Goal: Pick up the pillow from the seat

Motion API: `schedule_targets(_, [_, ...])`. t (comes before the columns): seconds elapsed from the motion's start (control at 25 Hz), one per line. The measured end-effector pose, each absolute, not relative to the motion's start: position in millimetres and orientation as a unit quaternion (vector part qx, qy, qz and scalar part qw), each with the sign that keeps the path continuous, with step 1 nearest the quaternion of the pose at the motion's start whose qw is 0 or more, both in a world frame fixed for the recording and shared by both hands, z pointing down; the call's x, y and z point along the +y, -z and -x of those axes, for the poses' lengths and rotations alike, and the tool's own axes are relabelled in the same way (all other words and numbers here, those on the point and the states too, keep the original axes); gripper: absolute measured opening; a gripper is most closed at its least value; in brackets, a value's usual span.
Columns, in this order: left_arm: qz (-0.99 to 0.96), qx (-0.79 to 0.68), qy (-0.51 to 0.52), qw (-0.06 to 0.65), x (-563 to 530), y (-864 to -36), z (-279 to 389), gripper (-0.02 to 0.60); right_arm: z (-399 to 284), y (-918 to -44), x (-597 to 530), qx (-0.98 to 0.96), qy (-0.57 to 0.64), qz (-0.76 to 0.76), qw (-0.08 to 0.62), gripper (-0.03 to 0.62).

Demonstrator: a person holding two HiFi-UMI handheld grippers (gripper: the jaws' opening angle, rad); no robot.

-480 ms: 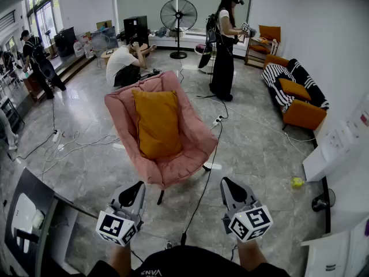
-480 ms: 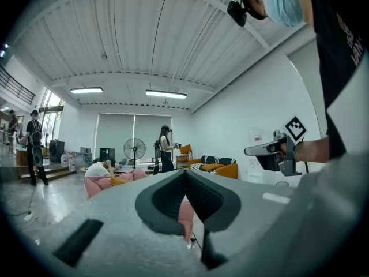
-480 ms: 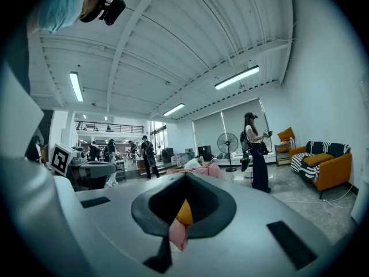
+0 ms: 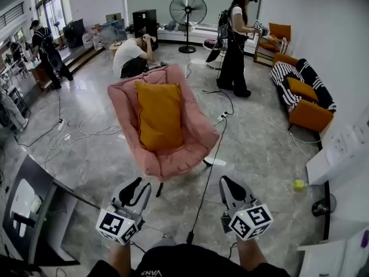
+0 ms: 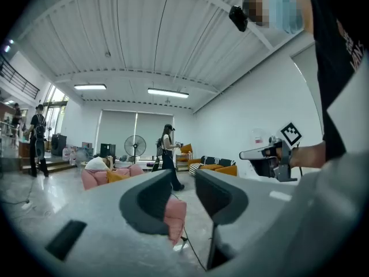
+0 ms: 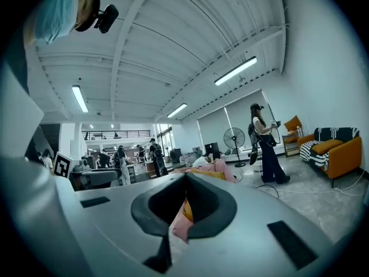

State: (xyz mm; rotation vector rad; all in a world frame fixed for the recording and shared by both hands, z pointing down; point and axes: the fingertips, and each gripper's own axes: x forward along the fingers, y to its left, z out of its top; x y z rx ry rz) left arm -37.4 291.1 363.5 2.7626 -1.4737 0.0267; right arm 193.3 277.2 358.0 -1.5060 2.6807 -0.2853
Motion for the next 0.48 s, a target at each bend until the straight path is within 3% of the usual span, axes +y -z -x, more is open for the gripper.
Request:
schedule_targets(0.08, [-0.883, -0.468, -0.014, 0.019, 295.0, -371.7, 28.8, 0.262, -193.8, -364.1, 277.5, 0.875, 0.099, 0.473, 0.029, 0.006])
schedule_targets(0.12, [-0.883, -0.469, -0.019, 0.023, 297.4, -375.5, 26.0, 0.265, -192.8, -367.6, 277.6, 0.879, 0.106, 0.465, 0.03, 0.051])
schedule_targets(0.16, [-0.882, -0.47, -0.023, 0.027, 299.6, -379.3, 24.2, 0.267, -192.0, -371.8, 277.3, 0.881, 0.113, 0.459, 0.03, 0.189])
schedule_targets(0.2, [-0.881, -0.472, -0.026, 0.031, 301.1, -383.0, 23.2, 0.275, -192.0, -376.2, 276.4, 0.882, 0.12, 0.456, 0.027, 0.233])
schedule_targets(0.48, [-0.879, -0.473, -0.029, 0.048, 277.2, -392.9, 21.6, 0.302, -195.9, -389.0, 254.8, 0.878, 0.139, 0.457, 0.023, 0.235])
